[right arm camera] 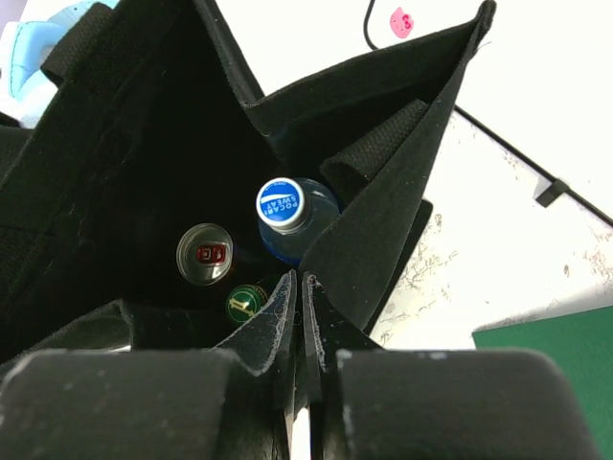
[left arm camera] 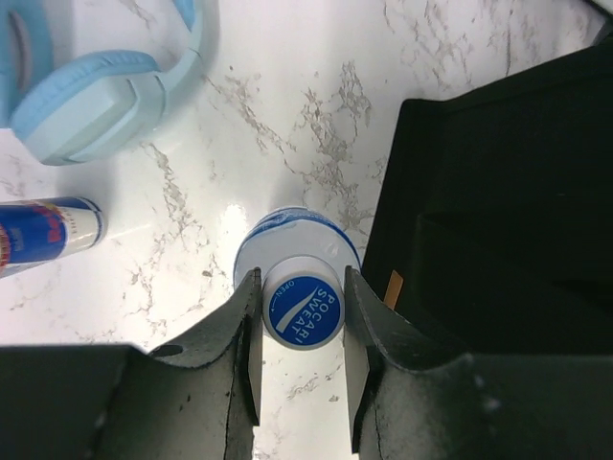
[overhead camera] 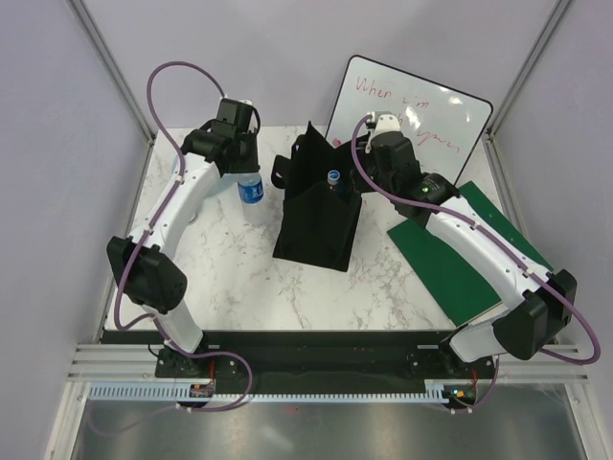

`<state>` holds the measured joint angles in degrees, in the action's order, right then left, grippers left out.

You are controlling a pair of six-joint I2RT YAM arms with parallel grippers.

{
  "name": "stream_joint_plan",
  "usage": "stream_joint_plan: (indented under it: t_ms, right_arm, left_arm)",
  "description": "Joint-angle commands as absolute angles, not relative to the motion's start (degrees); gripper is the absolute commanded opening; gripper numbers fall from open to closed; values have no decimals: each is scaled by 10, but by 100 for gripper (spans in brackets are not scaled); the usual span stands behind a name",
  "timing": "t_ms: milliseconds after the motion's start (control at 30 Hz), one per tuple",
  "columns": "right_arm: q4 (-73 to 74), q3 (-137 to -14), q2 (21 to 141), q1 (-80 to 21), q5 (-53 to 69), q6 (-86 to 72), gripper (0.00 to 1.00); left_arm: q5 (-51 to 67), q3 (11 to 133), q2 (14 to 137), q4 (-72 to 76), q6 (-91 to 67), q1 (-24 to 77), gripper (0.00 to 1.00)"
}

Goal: Place the beverage into the canvas bag

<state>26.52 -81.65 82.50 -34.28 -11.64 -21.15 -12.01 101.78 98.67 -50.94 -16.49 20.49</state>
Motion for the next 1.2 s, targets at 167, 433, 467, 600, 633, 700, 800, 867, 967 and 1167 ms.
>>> stream_joint_plan:
  t_ms: [167, 433, 467, 600, 633, 700, 800, 867, 967, 1167]
  right_arm:
    - [257, -802, 826, -344, -86, -201, 3]
    - [249, -798, 824, -345, -67, -199, 0]
    - [250, -798, 824, -345, -66, -198, 0]
    - [249, -799, 826, -345, -64, -200, 0]
    - [249, -799, 827, -345, -63, -201, 0]
    - [247, -801, 831, -345, -58, -202, 0]
    - [243, -802, 834, -345, -54, -202, 0]
    - [243, -802, 837, -345, -50, -202, 0]
    - [240, -802, 839, -345, -46, -204, 0]
    - [239, -802, 840, -349, -33, -196, 0]
  left_arm:
    - [-207, 1193, 931, -514, -116, 250, 2]
    - [-230, 1345, 925, -520, -78, 313, 2]
    - [-231, 1357, 923, -520, -76, 316, 2]
    - [-253, 1410, 923, -515, -49, 330, 2]
    - [-251, 1423, 923, -513, -44, 330, 2]
    - [-240, 1430, 918, -505, -32, 335, 2]
    - [-212, 1431, 910, -500, -38, 338, 2]
    - [-194, 1430, 905, -498, -49, 338, 2]
    - [-163, 1432, 900, -483, -60, 340, 2]
    - [-140, 1432, 891, -449, -83, 342, 2]
